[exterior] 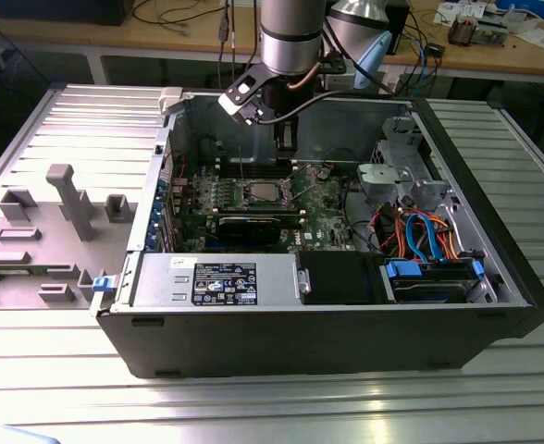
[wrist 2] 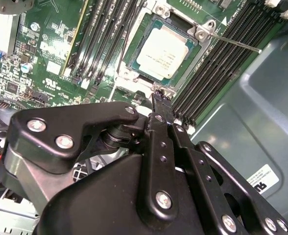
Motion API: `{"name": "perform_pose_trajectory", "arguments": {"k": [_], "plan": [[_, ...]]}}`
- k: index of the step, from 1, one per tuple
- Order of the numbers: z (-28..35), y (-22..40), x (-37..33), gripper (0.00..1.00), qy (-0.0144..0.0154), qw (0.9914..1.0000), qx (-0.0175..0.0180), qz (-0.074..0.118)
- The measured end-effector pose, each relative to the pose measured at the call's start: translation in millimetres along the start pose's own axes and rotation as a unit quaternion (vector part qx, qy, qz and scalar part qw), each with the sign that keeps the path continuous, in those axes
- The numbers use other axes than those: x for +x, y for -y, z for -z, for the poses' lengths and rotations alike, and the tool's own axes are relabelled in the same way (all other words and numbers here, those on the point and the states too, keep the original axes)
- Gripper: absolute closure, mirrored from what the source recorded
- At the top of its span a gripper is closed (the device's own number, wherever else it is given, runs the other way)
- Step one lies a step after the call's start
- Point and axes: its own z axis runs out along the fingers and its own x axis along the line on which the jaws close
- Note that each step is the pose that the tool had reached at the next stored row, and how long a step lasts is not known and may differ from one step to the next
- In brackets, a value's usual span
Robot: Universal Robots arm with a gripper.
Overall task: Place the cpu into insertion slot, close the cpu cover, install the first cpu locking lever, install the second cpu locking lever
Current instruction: 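Close the cpu cover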
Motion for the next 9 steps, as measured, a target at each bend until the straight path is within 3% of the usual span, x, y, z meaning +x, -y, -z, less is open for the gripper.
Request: {"name": "perform_pose_trajectory", "arguments": {"k": [9], "plan": [[-0.1, -2.1, 0.0, 0.89, 0.0000, 1.00000, 0.0000, 0.000]]}}
